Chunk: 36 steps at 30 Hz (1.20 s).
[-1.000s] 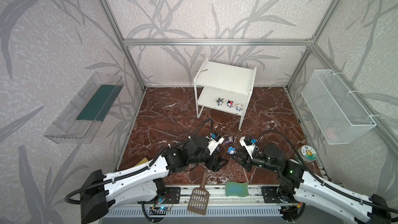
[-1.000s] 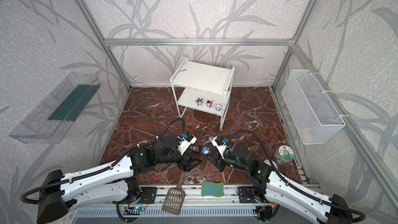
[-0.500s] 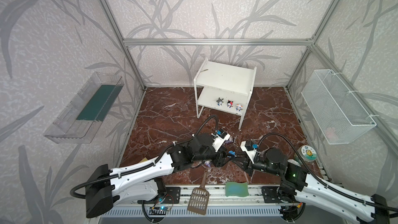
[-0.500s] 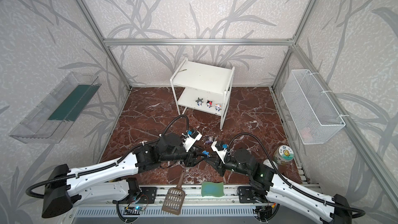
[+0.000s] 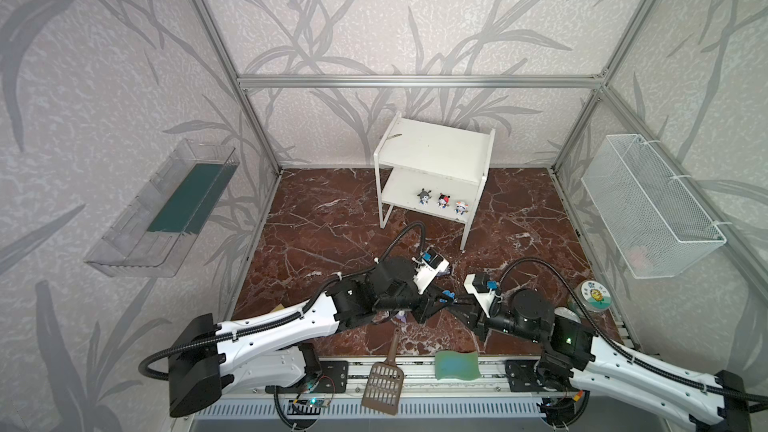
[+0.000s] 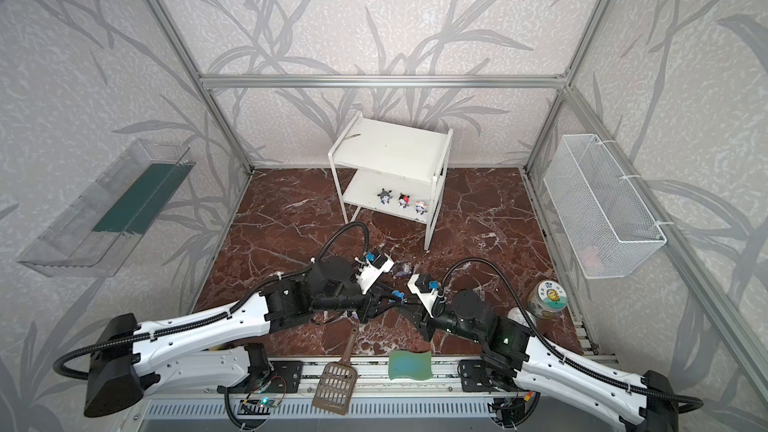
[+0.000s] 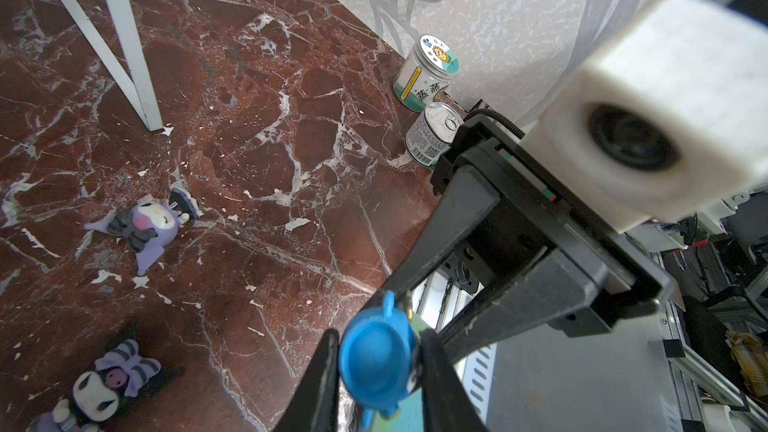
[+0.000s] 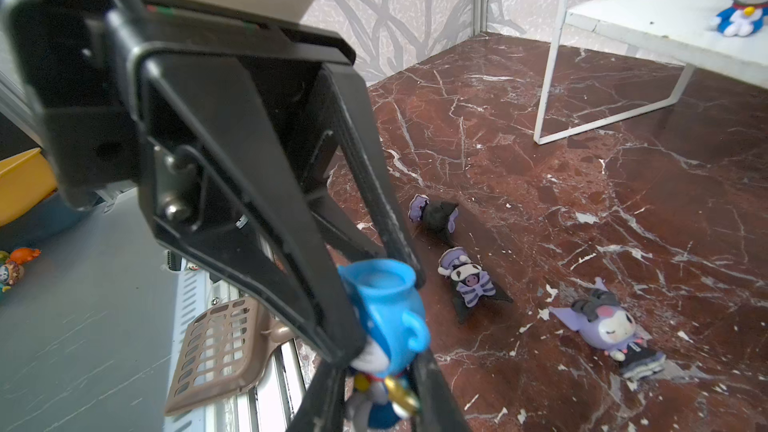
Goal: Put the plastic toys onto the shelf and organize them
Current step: 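Close the left gripper on the blue figure and open the right gripper, then carry the blue figure to the shelf with the left gripper while the right arm withdraws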
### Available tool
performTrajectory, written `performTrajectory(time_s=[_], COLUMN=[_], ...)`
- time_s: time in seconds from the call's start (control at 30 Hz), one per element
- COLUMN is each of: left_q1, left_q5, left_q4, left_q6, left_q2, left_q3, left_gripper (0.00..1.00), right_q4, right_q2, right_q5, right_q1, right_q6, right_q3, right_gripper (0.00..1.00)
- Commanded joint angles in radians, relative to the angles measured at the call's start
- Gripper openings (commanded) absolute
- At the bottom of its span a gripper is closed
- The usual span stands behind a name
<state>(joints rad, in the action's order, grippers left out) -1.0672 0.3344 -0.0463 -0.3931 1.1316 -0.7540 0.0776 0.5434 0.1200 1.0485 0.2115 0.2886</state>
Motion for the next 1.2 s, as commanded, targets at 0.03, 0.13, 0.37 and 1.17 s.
performTrajectory(time_s=[0.03, 0.13, 0.37, 1.17], left_q1=[-0.004, -0.005, 0.02, 0.502], left_q5=[-0.034, -0.096, -0.24, -0.244], left_q4=[-0.024, -0.087, -0.258, -0.233], left_q6=[0.019, 0.055, 0.222, 0.786], left_q2=[-0.002, -0.021, -0.029, 0.331], left_q3=[-0.037, -0.051, -0.135, -0.522], left_gripper=[0.16, 0.16, 0.15, 0.14], right_q4=[0.063, 0.051, -0.06, -0.348], right_q2=[0.019, 0.024, -0.046, -0.26], right_q5=[-0.002, -0.001, 0.003, -0.112], right_q1=[0.019, 0.02, 0.021, 0.021], right_q6=[-0.006, 0.003, 0.007, -0.075], right_q3=[0.003, 0.0, -0.003, 0.058], right_gripper=[0.25, 0.4, 0.68, 0.89])
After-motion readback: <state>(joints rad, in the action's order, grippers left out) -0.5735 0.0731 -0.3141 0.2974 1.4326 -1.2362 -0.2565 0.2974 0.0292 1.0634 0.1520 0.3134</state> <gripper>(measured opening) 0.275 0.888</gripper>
